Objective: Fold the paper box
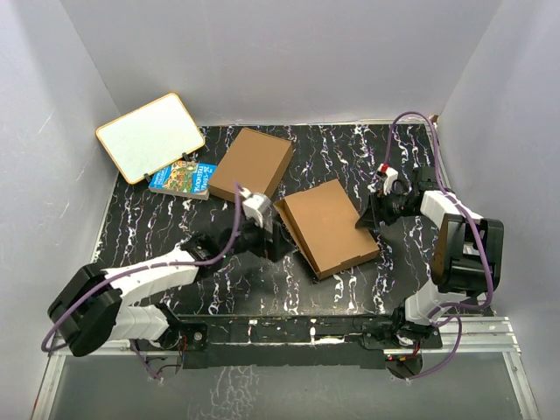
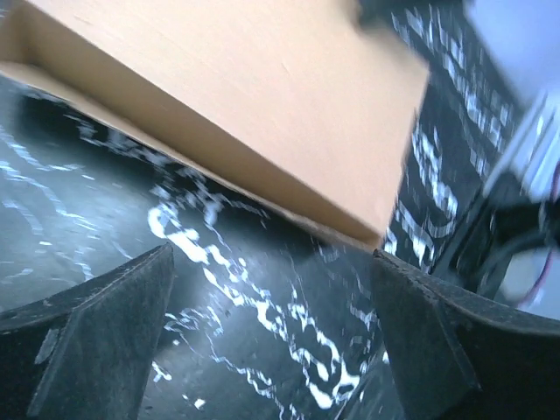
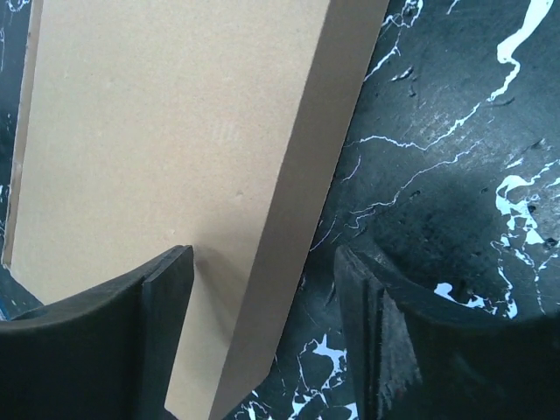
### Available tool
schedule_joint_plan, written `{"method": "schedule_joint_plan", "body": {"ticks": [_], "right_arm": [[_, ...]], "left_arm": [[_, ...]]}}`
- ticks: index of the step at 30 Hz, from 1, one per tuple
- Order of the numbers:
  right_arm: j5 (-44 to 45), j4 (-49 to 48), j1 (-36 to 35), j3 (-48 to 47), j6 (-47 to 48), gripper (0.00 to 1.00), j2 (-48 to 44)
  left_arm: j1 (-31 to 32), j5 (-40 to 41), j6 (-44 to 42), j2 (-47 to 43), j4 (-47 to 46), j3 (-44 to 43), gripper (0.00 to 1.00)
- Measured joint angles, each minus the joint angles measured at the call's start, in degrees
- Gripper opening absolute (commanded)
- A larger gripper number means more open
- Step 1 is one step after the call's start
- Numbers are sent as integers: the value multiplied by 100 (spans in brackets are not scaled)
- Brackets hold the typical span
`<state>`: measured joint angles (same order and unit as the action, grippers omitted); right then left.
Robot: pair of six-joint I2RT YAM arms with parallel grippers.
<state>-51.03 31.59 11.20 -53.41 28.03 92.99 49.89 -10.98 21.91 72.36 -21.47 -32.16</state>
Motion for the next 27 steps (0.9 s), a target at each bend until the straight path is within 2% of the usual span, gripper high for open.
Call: {"method": "schedule_joint_plan", "body": {"ticks": [3,7,10,14,19,27], "right_arm": [[4,92,-2,-42,59,81,-149],[-197,-74,-35,-439,-149,80,-105],[-483,-238,-70,-1110,-476,78,389],[-756,-581,-162,-1982,-1054,74,1375],[-933,-651,-330,-2420,-1604,68,2264],[-1051,-603,-597,-2481,-1810,60,2583]], "left_arm": [[-619,61,809,-201,-131,-9,97],[-1285,0,1777,9,-361,-15,97],[-1554,-63,2406,485,-522,-109,97],[-1670,-50,2922,1231,-518,-470,97],[-1679,11,3254,1674,-511,-892,93],[-1681,219,3672,2361,-343,-1438,86]]}}
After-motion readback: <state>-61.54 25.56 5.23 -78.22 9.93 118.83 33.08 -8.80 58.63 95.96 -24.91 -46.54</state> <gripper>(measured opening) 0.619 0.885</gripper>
